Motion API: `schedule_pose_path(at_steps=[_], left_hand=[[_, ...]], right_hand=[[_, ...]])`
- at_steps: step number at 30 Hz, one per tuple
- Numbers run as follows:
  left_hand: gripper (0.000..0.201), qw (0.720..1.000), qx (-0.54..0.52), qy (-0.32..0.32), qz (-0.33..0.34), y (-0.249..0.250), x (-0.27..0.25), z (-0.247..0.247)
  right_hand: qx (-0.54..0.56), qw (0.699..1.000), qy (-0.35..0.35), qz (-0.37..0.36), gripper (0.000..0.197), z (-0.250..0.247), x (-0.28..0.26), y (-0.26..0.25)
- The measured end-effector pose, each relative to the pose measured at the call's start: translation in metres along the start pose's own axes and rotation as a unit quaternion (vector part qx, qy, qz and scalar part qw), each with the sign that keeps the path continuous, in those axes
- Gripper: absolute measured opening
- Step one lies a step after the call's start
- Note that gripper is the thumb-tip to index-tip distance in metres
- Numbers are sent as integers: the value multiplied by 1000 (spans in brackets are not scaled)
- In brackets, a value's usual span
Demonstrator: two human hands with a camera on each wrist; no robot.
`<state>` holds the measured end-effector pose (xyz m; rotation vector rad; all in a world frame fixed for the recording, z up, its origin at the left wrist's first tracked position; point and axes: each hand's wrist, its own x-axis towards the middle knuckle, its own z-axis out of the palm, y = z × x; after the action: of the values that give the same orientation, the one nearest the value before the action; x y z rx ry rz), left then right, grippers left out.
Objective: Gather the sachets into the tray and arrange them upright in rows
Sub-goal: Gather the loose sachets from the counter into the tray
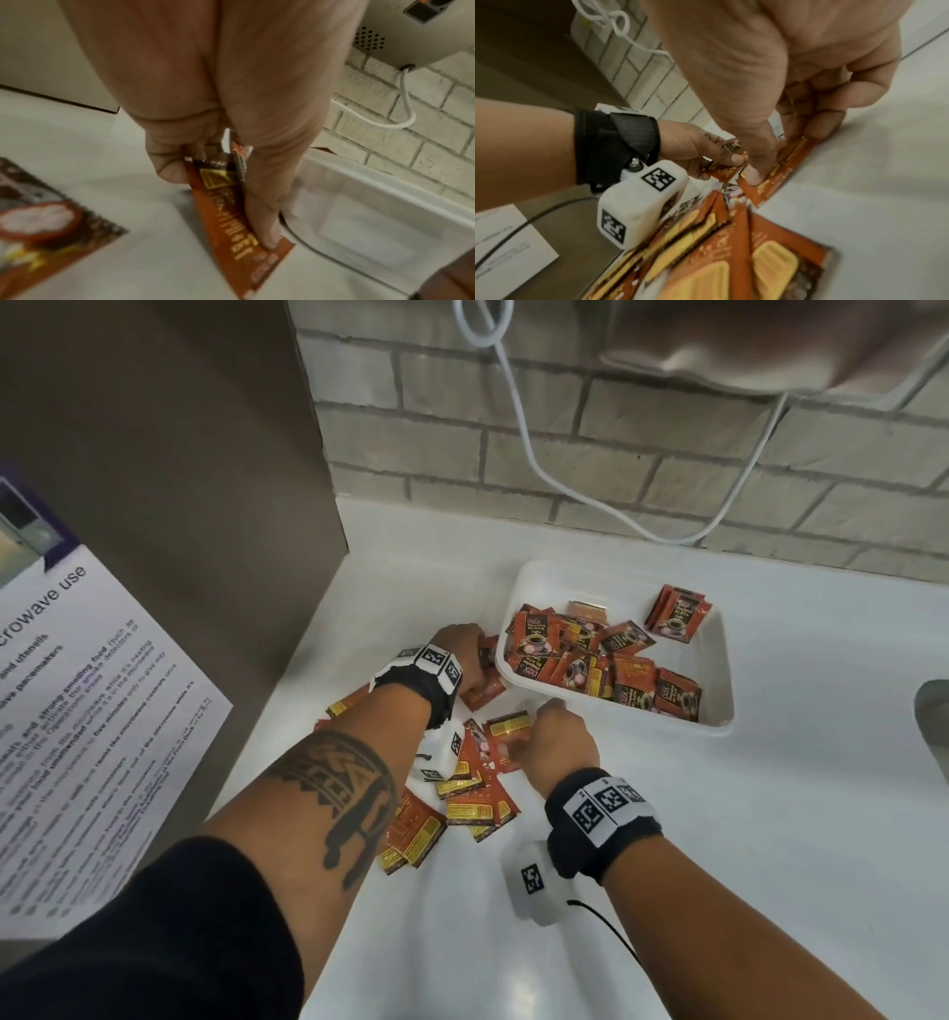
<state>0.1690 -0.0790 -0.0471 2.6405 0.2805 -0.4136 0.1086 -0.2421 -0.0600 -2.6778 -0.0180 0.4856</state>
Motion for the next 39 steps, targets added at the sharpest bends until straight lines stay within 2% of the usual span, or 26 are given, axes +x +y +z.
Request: schedule_pose_path(at_steps=[2,4,6,9,13,15,17,19,22,24,27,31,37,39], left_hand=[[42,1000,-1,-3,-5,-1,-3,-4],[33,1000,-6,-4,-10,-4,-6,-9],[37,1000,-22,9,-14,-9,-12,-20],[47,996,-68,56,-29,-26,-27,-46],[52,990,-106,77,-56,-59,-61,-73],[48,991,-97,53,-72,-75,-79,-75],[47,993,-73,20,-94,-88,-93,-69],[59,992,-54,4,-110,-98,-103,-59],[78,993,-20,12,-115,-109,-111,-41],[83,993,2,18,-119,-115,-113,-29],[80,991,-3,21,-134,-122,-114,-17],[81,990,11,25,-135,-124,-114,-18],[83,988,-46,44,-141,-118,-110,-19],[76,986,-74,58,-137,-118,-110,-17]], right_hand=[[7,1000,-14,-7,44,-1,3,2],[-11,1000,-20,-19,28,-3,4,3],[-5,999,-15,-38,17,-7,3,5],[61,995,-6,-81,7,-21,-5,5],[141,976,-40,-162,13,-39,-21,-9],[104,970,-103,-193,22,-40,-24,-19],[40,959,-171,-221,19,-32,-27,-29],[-13,950,-191,-246,35,-18,-29,-37],[-47,956,-172,-233,31,1,-31,-48],[-83,961,-148,-217,31,10,-33,-49],[-108,968,-101,-204,43,17,-33,-50],[-123,967,-95,-204,64,22,-29,-52],[-6,977,-67,-203,63,17,-28,-54],[46,977,-56,-203,60,16,-25,-52]])
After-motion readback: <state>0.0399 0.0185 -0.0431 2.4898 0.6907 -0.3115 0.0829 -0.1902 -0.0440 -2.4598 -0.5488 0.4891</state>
